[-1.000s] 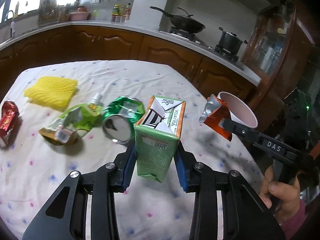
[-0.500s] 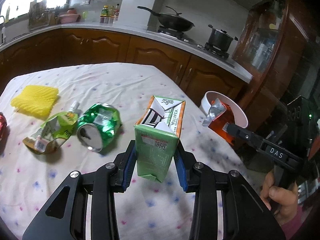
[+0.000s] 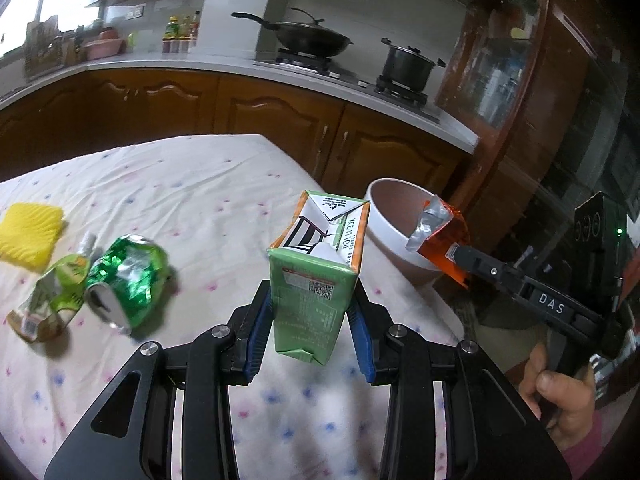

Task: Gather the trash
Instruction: 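Carry the green carton and orange snack bag over the pink bin with both tools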

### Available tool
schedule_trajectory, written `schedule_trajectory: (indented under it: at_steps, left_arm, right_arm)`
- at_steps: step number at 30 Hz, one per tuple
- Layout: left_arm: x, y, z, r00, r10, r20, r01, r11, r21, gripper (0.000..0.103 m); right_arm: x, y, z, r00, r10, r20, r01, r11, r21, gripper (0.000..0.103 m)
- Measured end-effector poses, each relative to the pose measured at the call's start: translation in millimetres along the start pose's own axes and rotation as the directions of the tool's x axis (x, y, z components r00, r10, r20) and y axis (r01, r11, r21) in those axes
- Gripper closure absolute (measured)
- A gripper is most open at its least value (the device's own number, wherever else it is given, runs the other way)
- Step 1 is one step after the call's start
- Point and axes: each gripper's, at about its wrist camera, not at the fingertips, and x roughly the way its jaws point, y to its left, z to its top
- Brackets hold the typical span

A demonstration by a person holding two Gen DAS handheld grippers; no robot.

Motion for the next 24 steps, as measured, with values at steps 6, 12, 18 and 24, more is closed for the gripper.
schedule_trajectory:
  at_steps: [6, 12, 18, 24]
  left_arm:
    - [13, -19, 10, 1.0, -0.024, -0.01, 0.025, 0.999, 0.03, 0.068]
    - [26, -41, 22, 0.999, -0.051, -0.018, 0.052, 0.996, 0.068, 0.068]
    - [42, -67, 38, 0.996, -0.082, -0.026, 0.085, 0.991, 0.108, 0.068]
    - [62, -90, 55, 0.993, -0.109, -0.035, 0.113, 0.984, 0.14, 0.068]
  right_arm:
    - [-9, -21, 6, 0.999, -0.03, 0.021, 0.03, 0.999, 0.03, 0.082]
    - [-17, -40, 12, 0.997, -0.062, 0.04, 0.06, 0.997, 0.05, 0.082]
    - [-24, -63, 21, 0.994, -0.099, 0.056, 0.094, 0.993, 0.073, 0.082]
    - [-25, -84, 29, 0.99, -0.129, 0.063, 0.123, 0.988, 0.091, 0.082]
